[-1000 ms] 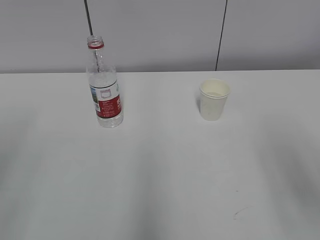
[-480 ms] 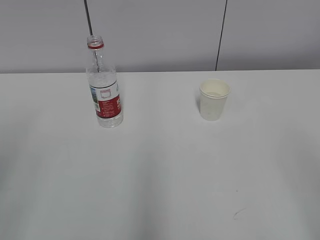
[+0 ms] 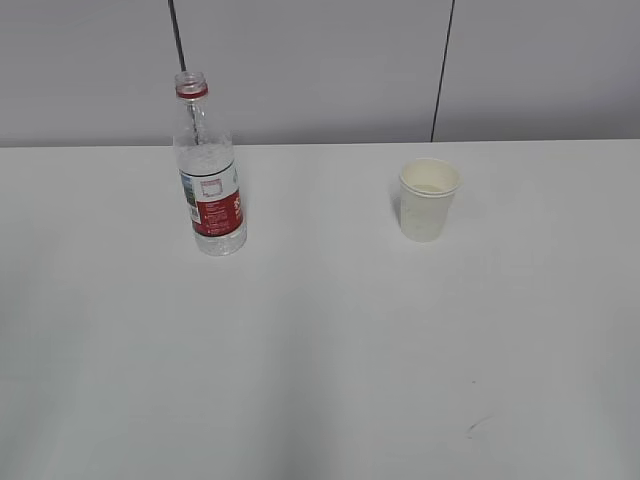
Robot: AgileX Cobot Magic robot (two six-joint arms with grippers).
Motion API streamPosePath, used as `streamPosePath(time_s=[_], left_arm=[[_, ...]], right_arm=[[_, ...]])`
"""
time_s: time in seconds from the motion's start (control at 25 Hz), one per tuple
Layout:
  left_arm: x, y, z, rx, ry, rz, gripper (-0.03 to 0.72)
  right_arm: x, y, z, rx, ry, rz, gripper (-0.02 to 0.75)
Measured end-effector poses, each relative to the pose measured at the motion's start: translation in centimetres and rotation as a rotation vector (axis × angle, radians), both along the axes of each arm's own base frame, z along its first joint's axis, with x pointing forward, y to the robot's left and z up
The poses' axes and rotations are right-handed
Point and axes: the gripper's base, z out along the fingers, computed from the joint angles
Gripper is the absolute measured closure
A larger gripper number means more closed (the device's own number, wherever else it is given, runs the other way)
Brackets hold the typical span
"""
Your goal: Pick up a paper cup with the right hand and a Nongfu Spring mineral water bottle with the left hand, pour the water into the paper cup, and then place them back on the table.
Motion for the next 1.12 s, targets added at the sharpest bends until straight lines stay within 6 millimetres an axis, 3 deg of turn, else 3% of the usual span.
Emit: streamPosePath(time_s=[0.16,0.44,0.6,0.84,1.12], left_arm=[[-2.6,0.3,-0.2,-0.01,-0.117,-0.004,0.156],[-5.3,0.6,-0.8,-0.015,-0.236,-0.02,0.157],[-4.9,0.8,-1.3,0.016,-0.219,-0.007,0.157],[-2.9,0.7,-3.7,0.037,-0.165,0.001,0.16],[-1.6,0.9,-4.0,0.07,-0.256,0.029,0.169]], right_arm=[[-0.9,-0.2,-0.8,0.009,-0.048,0.0,0.156],[-0.3,-0.1,-2.6,-0.006,0.013,-0.003,0.156],[-0.1,-0.1,-2.4,-0.003,-0.018,-0.002,0.156],[0.8,0.1,-2.3,0.007,-0.112,0.003,0.156],[1.2,0.2,-2.6,0.007,-0.138,0.006,0.156]])
